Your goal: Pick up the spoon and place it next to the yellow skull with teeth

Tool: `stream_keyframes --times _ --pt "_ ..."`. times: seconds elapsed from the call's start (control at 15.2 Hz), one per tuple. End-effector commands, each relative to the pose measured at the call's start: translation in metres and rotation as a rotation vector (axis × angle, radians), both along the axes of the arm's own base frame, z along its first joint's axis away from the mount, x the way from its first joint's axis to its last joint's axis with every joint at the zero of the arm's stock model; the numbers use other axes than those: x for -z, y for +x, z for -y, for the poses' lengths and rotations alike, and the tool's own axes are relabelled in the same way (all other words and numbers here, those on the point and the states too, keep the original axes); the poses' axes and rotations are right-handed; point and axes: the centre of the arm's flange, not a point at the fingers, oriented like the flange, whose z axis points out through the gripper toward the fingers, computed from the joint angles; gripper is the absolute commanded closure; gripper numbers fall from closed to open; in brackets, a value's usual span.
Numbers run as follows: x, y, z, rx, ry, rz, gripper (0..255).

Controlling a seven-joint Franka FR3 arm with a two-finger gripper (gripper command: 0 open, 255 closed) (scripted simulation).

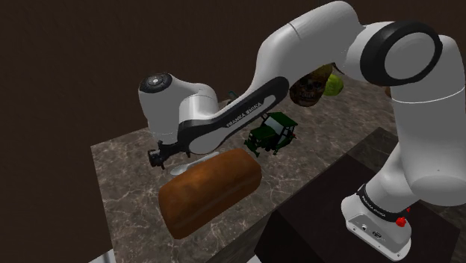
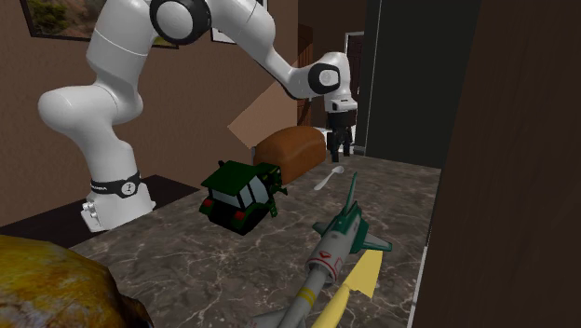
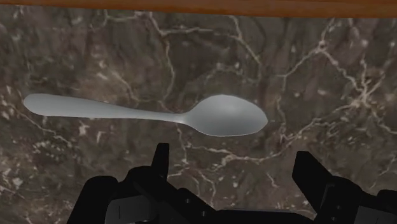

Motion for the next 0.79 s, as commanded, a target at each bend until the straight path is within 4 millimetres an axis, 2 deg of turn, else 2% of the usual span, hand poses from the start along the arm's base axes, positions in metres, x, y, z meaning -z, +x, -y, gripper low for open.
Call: stream_keyframes --times 0.0,0.33,0.73 --pt "0.01 0.004 -0.002 0.0 -0.002 0.002 0" --pt "0.039 0.008 -0.001 0.0 -0.002 0.002 0" --pt "0.039 0.008 -0.001 0.0 -0.002 0.002 0"
